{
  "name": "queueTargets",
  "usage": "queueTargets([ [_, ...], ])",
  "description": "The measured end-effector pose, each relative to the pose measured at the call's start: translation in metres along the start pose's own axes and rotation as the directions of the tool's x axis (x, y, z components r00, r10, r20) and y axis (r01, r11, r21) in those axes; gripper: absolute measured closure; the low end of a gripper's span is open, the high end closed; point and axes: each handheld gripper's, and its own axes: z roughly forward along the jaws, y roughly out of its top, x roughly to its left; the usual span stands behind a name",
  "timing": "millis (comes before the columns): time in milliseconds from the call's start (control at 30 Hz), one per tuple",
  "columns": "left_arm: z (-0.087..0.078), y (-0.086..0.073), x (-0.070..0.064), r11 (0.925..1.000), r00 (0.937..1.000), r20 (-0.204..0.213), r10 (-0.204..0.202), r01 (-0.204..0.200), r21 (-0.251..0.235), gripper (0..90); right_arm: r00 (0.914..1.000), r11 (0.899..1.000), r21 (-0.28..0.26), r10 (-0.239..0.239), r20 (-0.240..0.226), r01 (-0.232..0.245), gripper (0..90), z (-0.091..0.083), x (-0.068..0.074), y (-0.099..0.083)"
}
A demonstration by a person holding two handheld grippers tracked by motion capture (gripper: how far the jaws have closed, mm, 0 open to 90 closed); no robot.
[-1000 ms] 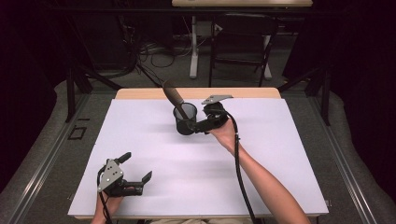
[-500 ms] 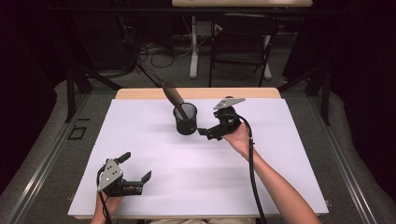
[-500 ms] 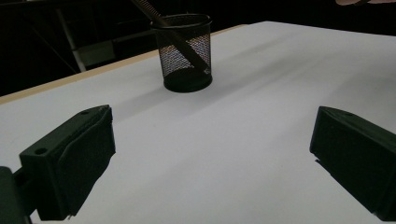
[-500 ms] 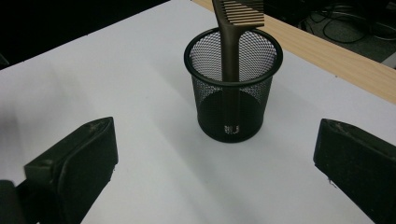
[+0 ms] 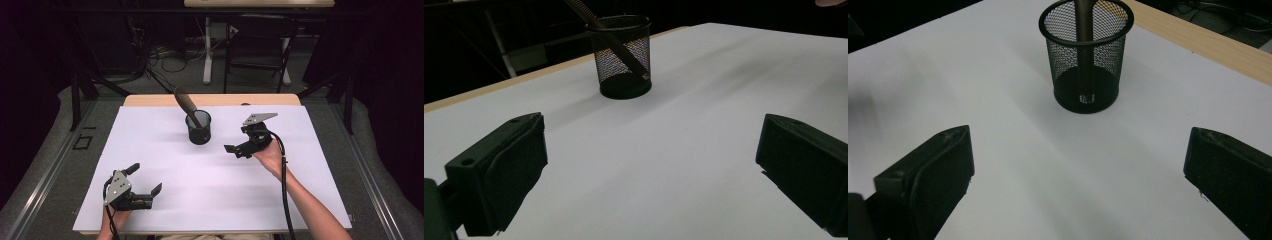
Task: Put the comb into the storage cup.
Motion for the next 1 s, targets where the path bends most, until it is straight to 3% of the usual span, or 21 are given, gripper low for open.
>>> queueTargets([
  [1000, -0.001, 0.000, 0.000, 1.0000, 1.0000, -0.004, 0.004, -0.004, -0.002, 0.2, 0.9971, 1.000, 0.006, -0.004, 0.076, 0.004, 0.0, -0.060, 0.004, -0.049],
])
